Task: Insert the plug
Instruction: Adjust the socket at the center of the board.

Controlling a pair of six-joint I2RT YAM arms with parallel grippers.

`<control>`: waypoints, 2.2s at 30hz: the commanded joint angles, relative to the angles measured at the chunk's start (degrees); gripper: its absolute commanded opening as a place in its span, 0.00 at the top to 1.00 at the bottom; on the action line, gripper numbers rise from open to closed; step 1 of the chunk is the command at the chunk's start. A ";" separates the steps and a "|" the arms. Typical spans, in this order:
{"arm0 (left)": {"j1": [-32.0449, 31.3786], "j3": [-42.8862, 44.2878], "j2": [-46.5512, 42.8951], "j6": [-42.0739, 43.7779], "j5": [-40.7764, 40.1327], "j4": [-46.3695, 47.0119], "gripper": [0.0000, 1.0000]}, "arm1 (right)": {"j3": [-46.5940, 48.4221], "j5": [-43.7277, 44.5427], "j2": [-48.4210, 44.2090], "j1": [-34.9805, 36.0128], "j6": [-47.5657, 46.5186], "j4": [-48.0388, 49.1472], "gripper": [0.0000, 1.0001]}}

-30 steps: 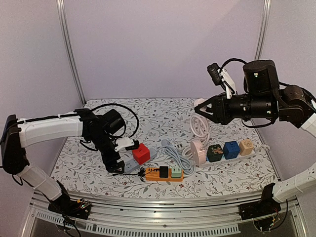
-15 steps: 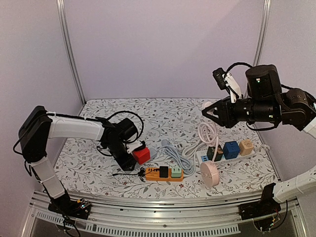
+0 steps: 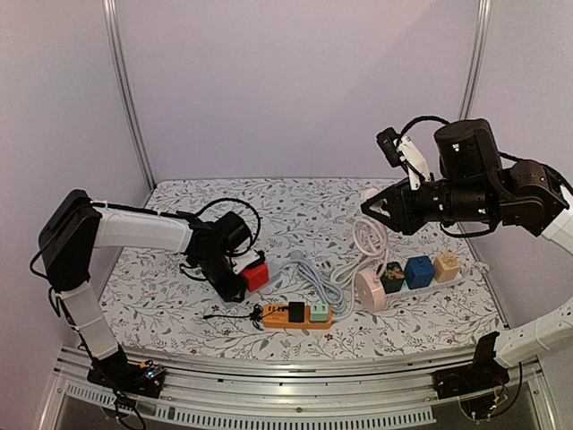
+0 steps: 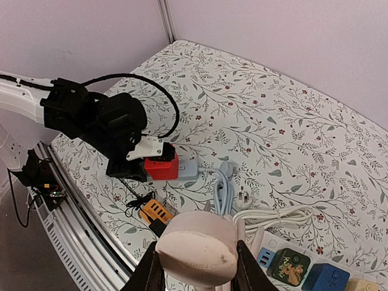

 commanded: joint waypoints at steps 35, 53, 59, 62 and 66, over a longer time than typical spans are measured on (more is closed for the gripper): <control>-13.12 18.43 -1.89 33.97 10.99 -24.25 0.01 | -3.41 -2.06 -2.94 -0.99 -0.70 5.54 1.00; -17.17 11.82 9.29 34.04 0.36 -0.67 0.21 | -6.54 -2.19 -6.29 -1.00 0.72 7.29 1.00; -16.86 11.41 9.40 31.51 1.17 0.90 0.48 | -6.57 -2.61 -5.84 -1.02 0.55 8.02 1.00; -15.87 11.99 9.95 29.91 2.38 0.98 0.58 | -6.27 -2.95 -5.49 -0.97 0.29 8.22 1.00; -13.69 13.73 11.95 28.66 1.75 0.90 0.66 | -5.72 -3.09 -5.02 -0.94 -0.20 8.17 1.00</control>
